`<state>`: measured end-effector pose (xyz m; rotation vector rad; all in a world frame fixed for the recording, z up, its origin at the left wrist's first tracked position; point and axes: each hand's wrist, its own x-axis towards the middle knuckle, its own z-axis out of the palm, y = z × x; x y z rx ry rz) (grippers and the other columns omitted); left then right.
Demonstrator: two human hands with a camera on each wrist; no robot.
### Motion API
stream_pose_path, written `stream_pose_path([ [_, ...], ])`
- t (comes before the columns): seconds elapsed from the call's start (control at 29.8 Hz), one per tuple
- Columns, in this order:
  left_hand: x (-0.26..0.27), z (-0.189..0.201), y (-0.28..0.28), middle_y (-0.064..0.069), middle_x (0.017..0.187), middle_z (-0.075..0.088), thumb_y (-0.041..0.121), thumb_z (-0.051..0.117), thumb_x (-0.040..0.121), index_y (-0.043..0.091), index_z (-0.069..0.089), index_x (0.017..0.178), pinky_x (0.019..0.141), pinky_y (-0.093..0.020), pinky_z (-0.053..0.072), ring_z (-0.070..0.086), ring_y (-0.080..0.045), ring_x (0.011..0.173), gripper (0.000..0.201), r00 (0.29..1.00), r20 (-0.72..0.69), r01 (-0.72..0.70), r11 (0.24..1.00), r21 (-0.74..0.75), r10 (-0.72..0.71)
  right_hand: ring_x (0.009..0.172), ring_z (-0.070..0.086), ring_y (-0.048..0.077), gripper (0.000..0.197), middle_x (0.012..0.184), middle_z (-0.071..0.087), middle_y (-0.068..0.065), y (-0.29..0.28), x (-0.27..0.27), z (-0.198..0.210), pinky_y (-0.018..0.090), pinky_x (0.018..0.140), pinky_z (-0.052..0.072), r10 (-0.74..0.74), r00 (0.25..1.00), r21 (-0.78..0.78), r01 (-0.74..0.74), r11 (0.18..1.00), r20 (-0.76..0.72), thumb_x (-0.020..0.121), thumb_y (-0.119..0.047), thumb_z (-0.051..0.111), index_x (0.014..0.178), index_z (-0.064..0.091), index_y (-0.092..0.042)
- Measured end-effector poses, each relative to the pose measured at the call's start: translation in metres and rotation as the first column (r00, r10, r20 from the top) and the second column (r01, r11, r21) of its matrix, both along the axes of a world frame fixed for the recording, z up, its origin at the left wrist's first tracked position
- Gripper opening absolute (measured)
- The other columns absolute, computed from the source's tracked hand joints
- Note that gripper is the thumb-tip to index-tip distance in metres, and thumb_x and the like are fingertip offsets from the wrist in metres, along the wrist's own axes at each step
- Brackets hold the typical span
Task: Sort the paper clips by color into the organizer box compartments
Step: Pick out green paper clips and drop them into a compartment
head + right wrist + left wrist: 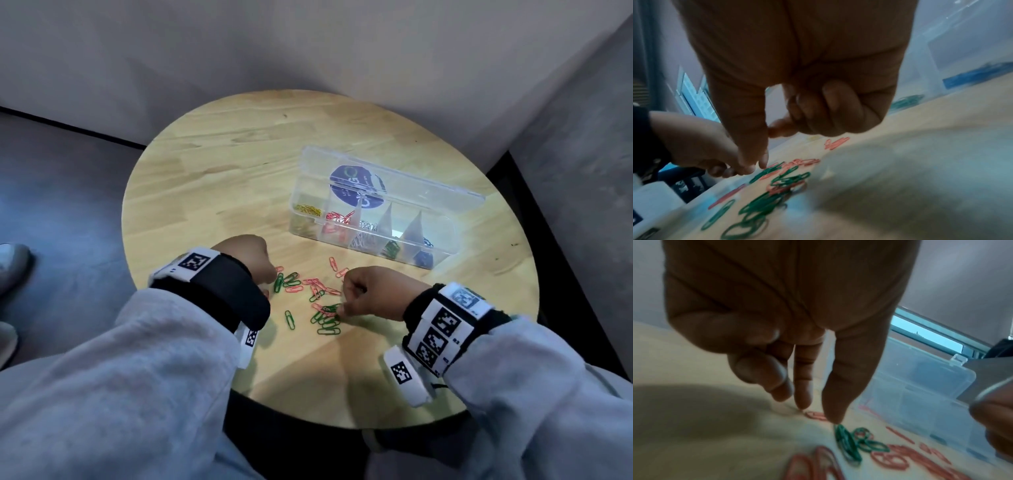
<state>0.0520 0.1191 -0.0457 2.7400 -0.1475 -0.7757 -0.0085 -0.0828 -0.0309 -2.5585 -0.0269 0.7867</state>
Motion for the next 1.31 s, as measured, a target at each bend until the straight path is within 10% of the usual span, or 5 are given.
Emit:
stream_pose_path([
  [0.34,-0.001,-0.003,-0.013,-0.005,0.085,0.062,0.026,0.073,0.075,0.007,0.069,0.093,0.058,-0.024,0.034,0.053,-0.022,0.075,0.026,1.000,0.003,0.030,0.999,0.034,-0.030,0.076,0.044,0.011,0.032,0.073,0.044,-0.013,0.016,-0.010,-0.005,0.026,0.066,0.035,0.282,0.959,-0.213,-0.271,0.939,0.020,0.079,-0.031,0.069,0.110,0.059,-0.031],
  [0.54,0.004,-0.012,-0.015,-0.006,0.092,0.067,0.020,0.069,0.078,0.008,0.069,0.095,0.061,-0.025,0.038,0.058,-0.023,0.080,0.020,1.000,0.023,0.018,0.999,0.042,-0.019,0.080,0.051,0.018,0.013,0.085,0.055,-0.007,0.024,-0.008,-0.013,0.027,0.061,0.038,0.344,0.938,-0.252,-0.323,0.912,0.047,0.080,-0.023,0.062,0.087,0.052,-0.027],
  [0.74,0.003,-0.016,-0.015,-0.004,0.073,0.058,0.014,0.063,0.076,0.010,0.065,0.077,0.052,-0.023,0.034,0.053,-0.023,0.069,0.005,1.000,0.006,0.017,0.999,0.050,-0.017,0.072,0.051,0.014,0.009,0.073,0.052,-0.010,0.021,-0.007,-0.016,0.026,0.058,0.041,0.265,0.964,-0.202,-0.255,0.945,0.021,0.076,-0.018,0.062,0.080,0.058,-0.026],
  [0.97,0.003,-0.018,-0.013,-0.007,0.093,0.070,0.013,0.067,0.074,0.013,0.067,0.090,0.061,-0.024,0.039,0.060,-0.023,0.081,0.016,0.999,0.005,0.034,0.999,-0.003,-0.034,0.051,0.044,-0.002,0.005,0.058,0.052,-0.012,0.004,-0.003,-0.006,0.013,0.050,0.034,-0.020,1.000,0.106,0.020,0.994,0.001,0.079,-0.021,0.070,0.078,0.065,-0.021],
  [1.31,0.002,-0.020,-0.011,0.001,0.064,0.054,0.017,0.065,0.066,0.019,0.065,0.067,0.058,-0.026,0.036,0.047,-0.020,0.060,0.002,0.998,-0.042,0.039,0.999,0.022,-0.038,0.045,0.054,0.010,0.021,0.057,0.059,0.005,-0.020,-0.001,-0.010,0.018,0.045,0.047,-0.412,0.802,0.617,0.597,0.513,-0.433,0.086,0.012,0.053,0.077,0.053,-0.007],
])
